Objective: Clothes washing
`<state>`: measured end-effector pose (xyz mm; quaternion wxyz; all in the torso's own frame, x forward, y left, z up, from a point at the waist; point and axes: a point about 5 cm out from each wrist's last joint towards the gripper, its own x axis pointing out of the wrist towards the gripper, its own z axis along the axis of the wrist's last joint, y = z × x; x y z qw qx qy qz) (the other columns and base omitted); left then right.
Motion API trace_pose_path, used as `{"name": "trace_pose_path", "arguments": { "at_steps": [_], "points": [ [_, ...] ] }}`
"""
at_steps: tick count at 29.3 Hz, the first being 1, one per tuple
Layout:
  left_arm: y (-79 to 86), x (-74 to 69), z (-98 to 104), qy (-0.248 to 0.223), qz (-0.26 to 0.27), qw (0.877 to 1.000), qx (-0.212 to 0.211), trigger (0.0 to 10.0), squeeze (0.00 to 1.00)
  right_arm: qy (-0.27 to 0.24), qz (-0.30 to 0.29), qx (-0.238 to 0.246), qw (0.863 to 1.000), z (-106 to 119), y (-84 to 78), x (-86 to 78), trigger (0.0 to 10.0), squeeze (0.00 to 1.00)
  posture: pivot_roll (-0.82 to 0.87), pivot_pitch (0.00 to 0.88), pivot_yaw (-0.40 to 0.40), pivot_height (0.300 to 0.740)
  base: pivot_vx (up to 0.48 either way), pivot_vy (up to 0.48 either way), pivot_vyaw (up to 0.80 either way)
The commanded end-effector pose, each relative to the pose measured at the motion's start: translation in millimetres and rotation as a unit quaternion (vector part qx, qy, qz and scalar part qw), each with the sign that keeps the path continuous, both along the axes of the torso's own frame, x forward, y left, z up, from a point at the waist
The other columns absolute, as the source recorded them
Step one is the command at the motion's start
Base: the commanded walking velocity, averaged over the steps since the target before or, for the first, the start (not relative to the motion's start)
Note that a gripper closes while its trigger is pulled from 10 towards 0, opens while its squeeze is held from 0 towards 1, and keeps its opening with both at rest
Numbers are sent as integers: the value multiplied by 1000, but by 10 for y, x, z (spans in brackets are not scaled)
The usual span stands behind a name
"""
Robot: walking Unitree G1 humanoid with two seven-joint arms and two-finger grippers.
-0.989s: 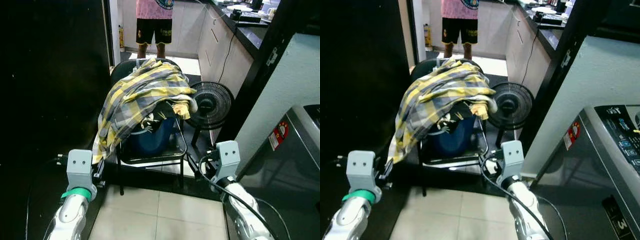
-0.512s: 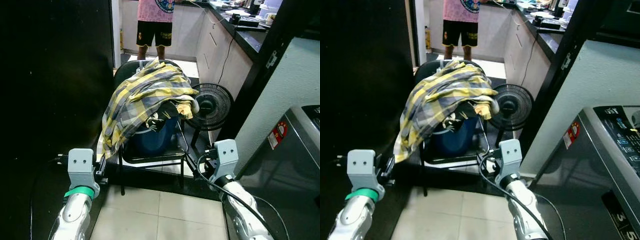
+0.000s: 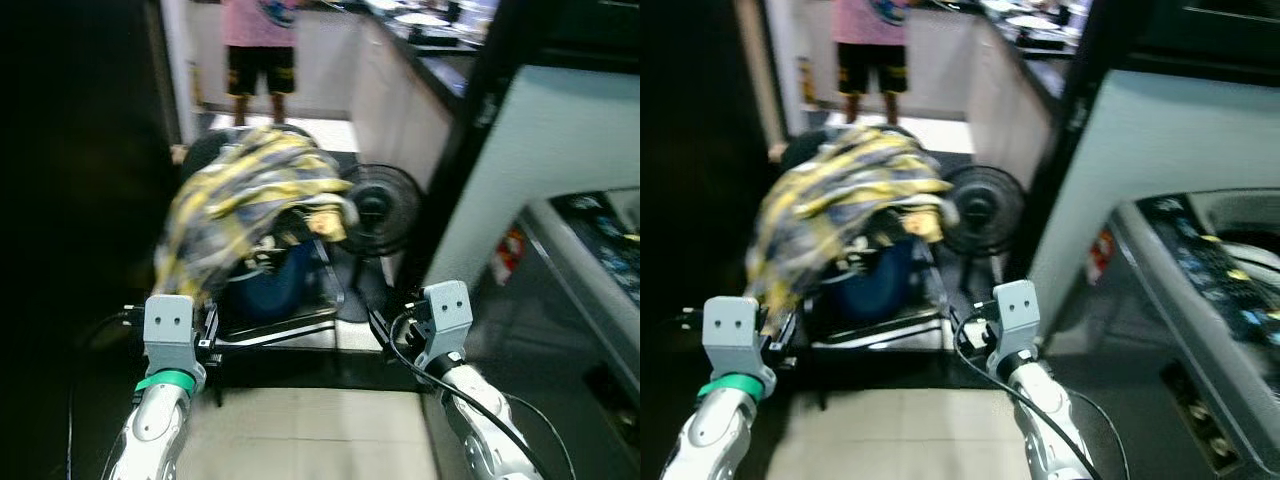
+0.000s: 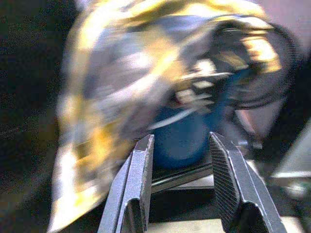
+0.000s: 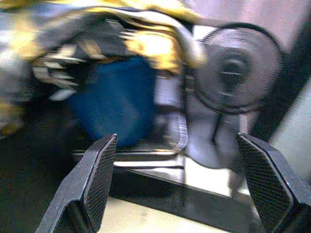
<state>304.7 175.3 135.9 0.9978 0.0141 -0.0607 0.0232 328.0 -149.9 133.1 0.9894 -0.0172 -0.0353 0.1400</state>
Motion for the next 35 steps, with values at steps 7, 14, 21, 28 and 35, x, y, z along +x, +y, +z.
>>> {"name": "trace_pose_path", "arguments": {
  "at_steps": [7, 14, 21, 28, 35],
  "points": [
    [54, -20, -64, 12, 12, 1000, -1, 10000, 0, 0, 4, 1, 1000, -7, 18, -16, 10000, 0, -30, 61, -18, 740, 392, 0, 0],
    [96, -26, -57, 12, 18, 1000, 5, 10000, 0, -5, 13, -14, 1000, 4, 40, -5, 10000, 0, -25, 68, -24, 740, 388, 0, 0],
    [86, -27, -52, 12, 17, 1000, 7, 10000, 0, 7, 9, 5, 1000, 4, 37, 18, 10000, 0, -20, 72, -26, 740, 385, 0, 375],
    [77, -21, -50, 12, 15, 1000, 9, 10000, 0, -6, 8, -6, 1000, 36, 25, 31, 10000, 0, -21, 75, -26, 740, 379, 0, 0],
    [86, -29, -47, 10, 17, 1000, 9, 10000, 0, -14, 29, -35, 999, 57, 71, 32, 10000, 0, -21, 73, -29, 740, 374, 0, 114]
  ]
}}
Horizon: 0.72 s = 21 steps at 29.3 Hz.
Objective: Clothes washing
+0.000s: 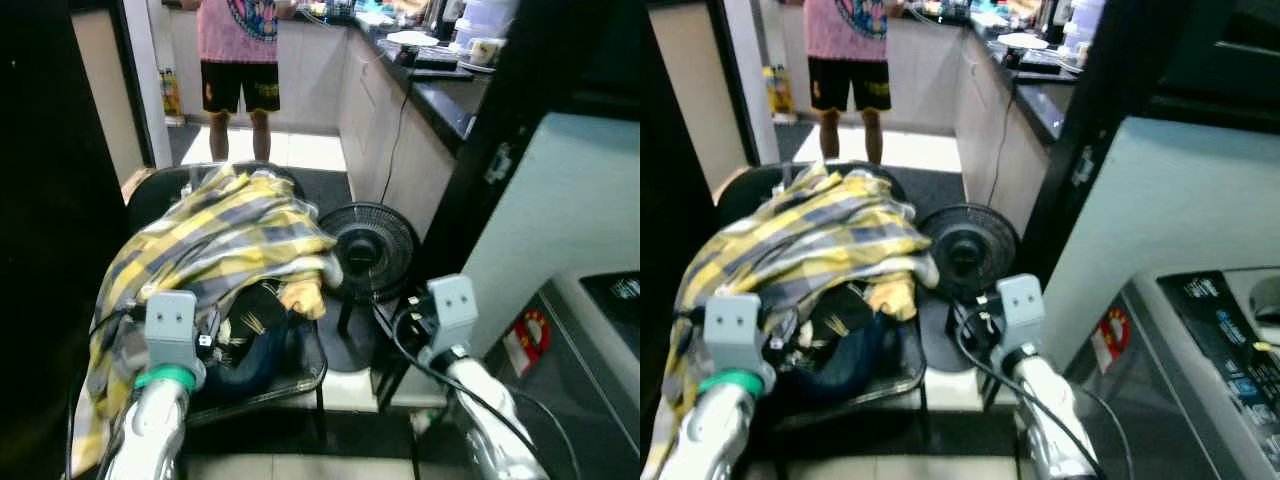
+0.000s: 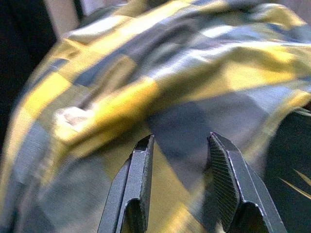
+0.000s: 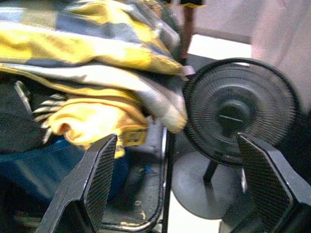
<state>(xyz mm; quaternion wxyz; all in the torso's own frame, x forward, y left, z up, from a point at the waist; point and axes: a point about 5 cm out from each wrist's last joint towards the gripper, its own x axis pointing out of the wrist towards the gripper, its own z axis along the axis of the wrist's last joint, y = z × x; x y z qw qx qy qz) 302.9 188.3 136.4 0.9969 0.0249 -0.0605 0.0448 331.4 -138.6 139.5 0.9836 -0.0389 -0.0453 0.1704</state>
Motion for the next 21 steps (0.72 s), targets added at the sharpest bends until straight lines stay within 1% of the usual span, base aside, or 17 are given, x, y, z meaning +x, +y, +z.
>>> {"name": "trace_pose_path", "arguments": {
  "at_steps": [1, 3, 6, 7, 11, 13, 14, 15, 16, 18, 20, 21],
  "points": [
    [-44, -13, -52, 10, -5, 1000, 0, 10000, 0, -3, 4, -21, 1000, -10, -26, -5, 10000, 0, -21, 73, -29, 740, 371, 0, 800],
    [-45, -14, -52, 10, -5, 1000, 0, 10000, 0, -3, 6, -24, 1000, -12, -18, -7, 10000, 0, -21, 73, -29, 740, 371, 0, 800],
    [-44, -17, -55, 11, -4, 1000, -1, 10000, 0, -5, 4, -10, 1000, -2, -5, -3, 10000, 0, -20, 73, -30, 740, 364, 0, 800],
    [-43, -19, -56, 11, -4, 1000, -2, 10000, 0, -4, 2, -1, 1000, 18, -6, 9, 10000, 0, -19, 74, -31, 740, 368, 0, 0],
    [-37, -20, -50, 10, -3, 1000, -2, 10000, 0, -6, 2, 13, 1000, 73, -1, 28, 10000, 0, -20, 72, -31, 740, 368, 0, 0],
    [-15, -4, 6, 1, 2, 1000, -10, 10000, 0, -25, 9, 23, 999, 221, 33, 58, 10000, 0, -21, 73, -30, 740, 369, 0, 0],
    [-15, -4, 6, 1, 2, 1000, -10, 10000, 0, -25, 9, 23, 999, 221, 33, 58, 10000, 0, -21, 73, -30, 740, 368, 0, 0],
    [9, 27, 81, -11, 10, 1000, -22, 10000, 0, -44, 12, 27, 999, 341, 62, 82, 10000, 0, -24, 72, -30, 740, 368, 0, 0],
    [9, 27, 81, -11, 10, 1000, -22, 10000, 0, -44, 12, 27, 999, 341, 62, 82, 10000, 0, -24, 72, -30, 740, 368, 0, 0],
    [63, 123, 296, -41, 22, 999, -27, 10000, 0, -87, 8, 27, 996, 615, 108, 156, 10000, 0, -23, 69, -30, 740, 167, 0, 0],
    [86, 173, 401, -50, 20, 998, -27, 10000, 0, -106, 9, 30, 994, 753, 136, 194, 10000, 0, -24, 68, -30, 740, 0, 0, 0],
    [89, 181, 416, -50, 17, 998, -29, 10000, 0, -108, 11, 31, 994, 779, 145, 201, 10000, 0, -24, 68, -30, 740, 0, 0, 0]
  ]
}}
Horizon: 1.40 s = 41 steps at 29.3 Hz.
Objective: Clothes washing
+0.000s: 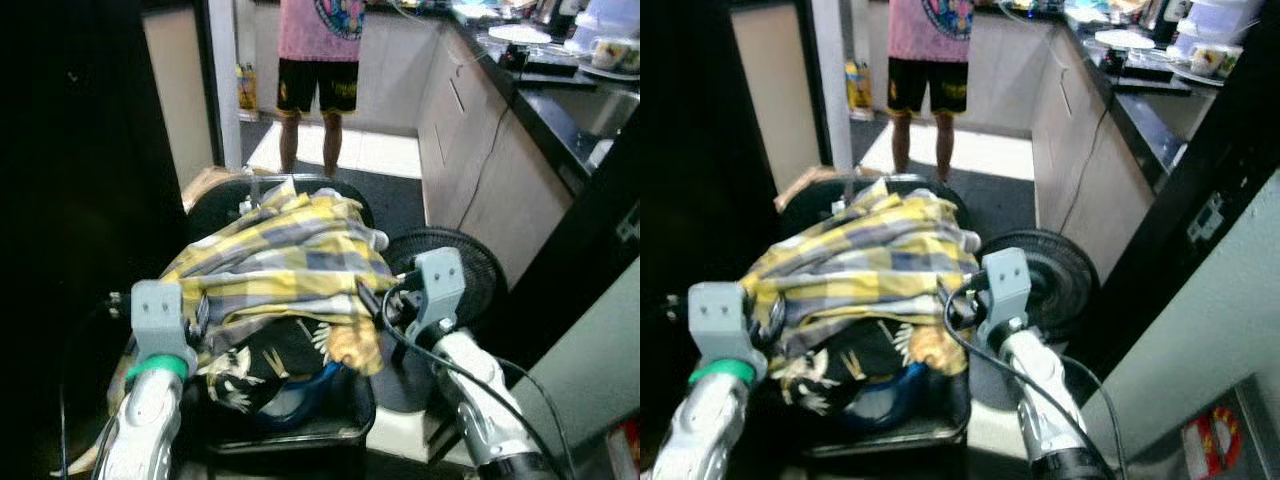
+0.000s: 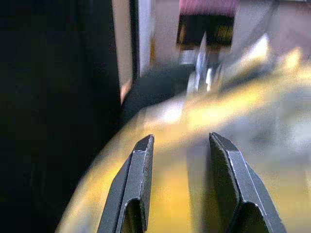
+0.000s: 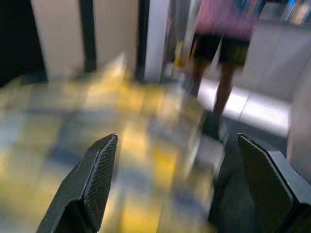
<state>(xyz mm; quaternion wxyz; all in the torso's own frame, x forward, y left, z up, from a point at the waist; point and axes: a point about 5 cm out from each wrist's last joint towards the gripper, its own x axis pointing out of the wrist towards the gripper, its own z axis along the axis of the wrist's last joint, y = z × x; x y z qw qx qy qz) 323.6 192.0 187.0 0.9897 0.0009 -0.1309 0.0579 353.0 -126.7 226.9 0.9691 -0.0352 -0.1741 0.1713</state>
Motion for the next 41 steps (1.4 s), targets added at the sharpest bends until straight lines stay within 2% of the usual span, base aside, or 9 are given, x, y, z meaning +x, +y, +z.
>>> {"name": "trace_pose_path", "arguments": {
  "at_steps": [1, 10, 14, 22, 23, 25, 35, 36, 41],
  "points": [
    [57, -23, -80, 20, 6, 1000, -9, 10000, 0, 17, 7, 4, 1000, -85, 32, -13, 10000, 0, -25, 67, -30, 740, 0, 0, 0],
    [242, -68, 132, -44, 68, 996, -26, 10000, 0, 38, 11, -18, 999, -189, 55, -9, 10000, 0, -27, 69, -37, 740, 0, 0, 0],
    [48, -128, 477, -126, -48, 985, -107, 10000, 0, 33, 20, -7, 999, -122, 76, -22, 10000, 0, -26, 69, -37, 740, 0, 0, 0],
    [-185, -72, 242, 26, -142, 987, 66, 10000, 0, 33, 14, -10, 999, -95, 65, 12, 10000, 0, -27, 65, -38, 740, 0, 0, 0],
    [-169, -64, 160, 62, -140, 986, 72, 10000, 753, 34, 13, -11, 999, -102, 63, 17, 10000, 0, -26, 65, -38, 740, 0, 0, 0],
    [-144, -53, 116, 79, -133, 986, 69, 10000, 1000, 37, 10, -14, 999, -112, 59, 27, 10000, 0, -29, 62, -36, 740, 0, 0, 0],
    [0, 35, 179, 65, -64, 993, 69, 10000, 1000, 54, 14, -20, 998, -164, 50, 73, 10000, 0, -10, 48, -16, 740, 0, 0, 0],
    [37, 50, 203, 62, -53, 994, 69, 10000, 47, 54, 16, -19, 998, -173, 74, 78, 10000, 0, 0, 46, 0, 740, 0, 0, 0],
    [140, 79, 297, 54, -36, 997, 49, 10000, 0, 51, 24, -15, 998, -193, 196, 75, 10000, 0, 28, 48, 39, 740, 0, 0, 0]
  ]
}}
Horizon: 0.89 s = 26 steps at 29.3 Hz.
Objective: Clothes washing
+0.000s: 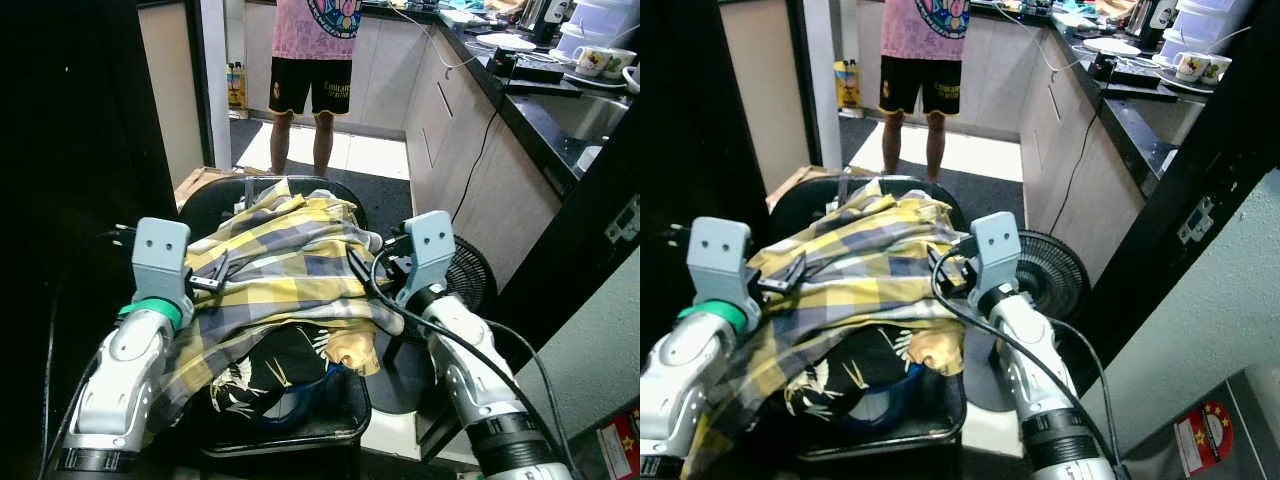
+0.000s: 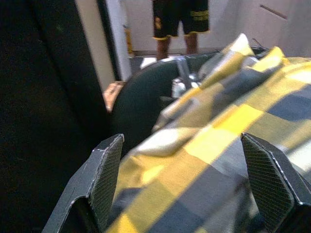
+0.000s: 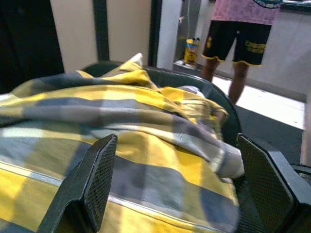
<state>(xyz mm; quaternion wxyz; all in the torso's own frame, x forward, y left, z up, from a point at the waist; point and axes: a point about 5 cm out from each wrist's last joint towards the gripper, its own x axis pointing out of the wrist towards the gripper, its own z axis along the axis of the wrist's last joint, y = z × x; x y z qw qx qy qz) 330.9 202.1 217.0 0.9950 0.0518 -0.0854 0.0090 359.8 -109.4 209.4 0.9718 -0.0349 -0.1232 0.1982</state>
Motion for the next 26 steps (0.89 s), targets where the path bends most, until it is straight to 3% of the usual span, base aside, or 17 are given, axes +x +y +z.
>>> {"name": "trace_pose_path", "arguments": {
  "at_steps": [1, 8, 12, 14, 16, 18, 26],
  "points": [
    [47, 9, 19, -1, 3, 1000, -9, 10000, 0, -1, 3, 1, 1000, -17, 46, 5, 10000, 0, 39, 51, 59, 740, 0, 0, 0],
    [36, 25, 27, 7, -33, 999, 7, 10000, 0, -1, 4, 12, 1000, -12, 43, 11, 10000, 0, 52, 66, 98, 740, 0, 0, 0],
    [-91, 11, -31, 39, -101, 994, 26, 10000, 0, 8, -6, 7, 1000, -85, -40, 19, 10000, 0, 55, 77, 103, 740, 0, 0, 0],
    [-127, 5, -78, 63, -121, 990, 35, 10000, 0, 10, -8, 6, 1000, -96, -57, 22, 10000, 0, 53, 79, 98, 740, 0, 0, 0],
    [-152, 3, -194, 117, -138, 982, 49, 10000, 0, 13, -11, 4, 1000, -107, -74, 27, 10000, 0, 51, 80, 96, 740, 0, 0, 0],
    [-134, 46, -299, 152, -127, 979, 57, 10000, 0, 14, -12, 3, 1000, -106, -77, 38, 10000, 0, 44, 82, 87, 740, 0, 0, 0],
    [-255, 127, -322, 168, -142, 975, 21, 10000, 0, 16, -6, -3, 1000, -97, -62, 61, 10000, 0, 30, 83, 71, 740, 0, 0, 0]
  ]
}}
